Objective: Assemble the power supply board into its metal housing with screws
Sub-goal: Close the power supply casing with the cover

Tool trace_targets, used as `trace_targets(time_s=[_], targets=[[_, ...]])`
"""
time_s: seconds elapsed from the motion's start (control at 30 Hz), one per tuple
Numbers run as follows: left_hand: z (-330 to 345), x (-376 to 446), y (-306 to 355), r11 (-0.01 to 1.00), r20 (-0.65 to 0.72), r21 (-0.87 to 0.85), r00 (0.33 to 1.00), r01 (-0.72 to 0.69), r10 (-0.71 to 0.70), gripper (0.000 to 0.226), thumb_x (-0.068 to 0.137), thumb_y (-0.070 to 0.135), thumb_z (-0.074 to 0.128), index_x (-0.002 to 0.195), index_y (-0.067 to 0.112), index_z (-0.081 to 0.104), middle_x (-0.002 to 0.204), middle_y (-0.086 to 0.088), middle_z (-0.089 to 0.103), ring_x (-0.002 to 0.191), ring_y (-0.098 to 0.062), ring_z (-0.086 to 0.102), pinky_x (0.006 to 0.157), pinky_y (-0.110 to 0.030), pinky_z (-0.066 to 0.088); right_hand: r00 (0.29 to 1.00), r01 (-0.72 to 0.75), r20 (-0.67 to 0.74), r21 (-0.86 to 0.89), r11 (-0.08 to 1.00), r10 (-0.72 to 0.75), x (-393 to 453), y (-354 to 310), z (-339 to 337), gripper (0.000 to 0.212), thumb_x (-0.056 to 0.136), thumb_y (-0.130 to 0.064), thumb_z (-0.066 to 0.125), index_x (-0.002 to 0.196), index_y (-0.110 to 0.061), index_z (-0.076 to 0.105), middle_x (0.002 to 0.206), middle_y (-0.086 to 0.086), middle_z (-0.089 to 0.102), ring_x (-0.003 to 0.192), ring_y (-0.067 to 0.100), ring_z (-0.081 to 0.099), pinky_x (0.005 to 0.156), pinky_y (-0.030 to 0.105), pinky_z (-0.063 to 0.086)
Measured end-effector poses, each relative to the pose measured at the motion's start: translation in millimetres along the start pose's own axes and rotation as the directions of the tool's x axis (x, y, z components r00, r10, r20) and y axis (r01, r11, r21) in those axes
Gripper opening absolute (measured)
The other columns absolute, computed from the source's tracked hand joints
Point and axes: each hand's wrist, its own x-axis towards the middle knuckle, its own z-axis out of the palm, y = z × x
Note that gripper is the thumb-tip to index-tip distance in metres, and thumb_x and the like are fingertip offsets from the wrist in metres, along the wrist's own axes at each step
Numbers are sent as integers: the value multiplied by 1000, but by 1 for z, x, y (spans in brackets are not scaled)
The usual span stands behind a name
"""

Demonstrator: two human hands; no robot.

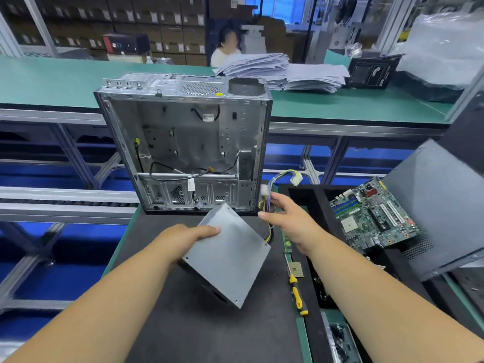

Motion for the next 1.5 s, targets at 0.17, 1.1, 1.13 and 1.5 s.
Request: trace_targets(time_s=[0.17,1.1,1.13,1.5], targets=[[1,4,-32,927,197,-361,980,107,-36,43,47,48,89,81,22,81,82,-4,77,68,-19,75,51,-26,55,999,-24,29,-88,996,27,11,2,15,62,91,-23,70,146,-28,42,140,-9,48,124,15,52,95,26,40],[53,12,-85,976,-94,-102,975,193,-202,75,81,72,58,119,8,67,123,-5,65,113,-27,58,96,-35,41,893,-422,-262,-770,479,366,-40,120,-16,53,78,-39,80,113,-15,49,109,5,62,103,25,61,75,30,45],[55,11,-85,981,-122,-74,974,182,-190,74,82,72,56,117,8,67,120,-5,66,108,-26,58,92,-34,41,900,-414,-262,-765,493,349,-41,122,-17,48,78,-37,79,110,-15,50,106,4,63,100,25,62,73,29,44],[39,-13,-101,997,-368,-81,929,7,-36,31,97,51,45,102,25,61,105,1,65,102,-23,61,82,-34,43,963,-124,-268,-410,904,10,-43,70,-16,6,90,-28,58,91,-28,52,73,-7,62,60,13,60,55,33,51]])
